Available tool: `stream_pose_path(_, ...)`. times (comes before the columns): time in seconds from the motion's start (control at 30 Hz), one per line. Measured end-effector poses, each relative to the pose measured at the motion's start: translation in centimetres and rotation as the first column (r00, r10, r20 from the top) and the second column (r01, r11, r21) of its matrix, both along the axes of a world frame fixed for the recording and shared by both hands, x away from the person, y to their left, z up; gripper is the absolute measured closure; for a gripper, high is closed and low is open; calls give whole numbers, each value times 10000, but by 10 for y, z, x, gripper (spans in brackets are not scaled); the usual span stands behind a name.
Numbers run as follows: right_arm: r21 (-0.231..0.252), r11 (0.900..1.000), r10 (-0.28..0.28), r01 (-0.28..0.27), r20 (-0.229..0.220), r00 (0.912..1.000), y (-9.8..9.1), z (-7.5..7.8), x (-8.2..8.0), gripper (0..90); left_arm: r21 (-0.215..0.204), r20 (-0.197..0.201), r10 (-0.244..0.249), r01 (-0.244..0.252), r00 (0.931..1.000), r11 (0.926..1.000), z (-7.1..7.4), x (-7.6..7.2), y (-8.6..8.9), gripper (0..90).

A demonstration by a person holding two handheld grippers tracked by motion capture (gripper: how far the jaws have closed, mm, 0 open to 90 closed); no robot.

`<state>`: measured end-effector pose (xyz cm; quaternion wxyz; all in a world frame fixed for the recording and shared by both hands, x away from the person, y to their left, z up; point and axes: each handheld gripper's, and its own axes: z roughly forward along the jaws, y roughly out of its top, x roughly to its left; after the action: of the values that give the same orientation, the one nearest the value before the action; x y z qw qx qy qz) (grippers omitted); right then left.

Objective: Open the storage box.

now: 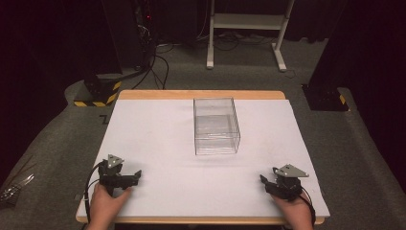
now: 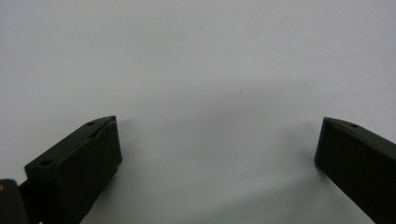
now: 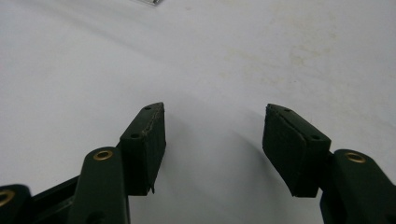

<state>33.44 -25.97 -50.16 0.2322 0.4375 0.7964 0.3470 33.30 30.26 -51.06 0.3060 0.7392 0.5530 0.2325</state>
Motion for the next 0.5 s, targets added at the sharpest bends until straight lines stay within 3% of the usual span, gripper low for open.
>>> stream_pose_path(0.5,339,9993,102,-124,622,9980,7,9,-12,418,20,-6,-2,2,10000,10000,0,0,0,4)
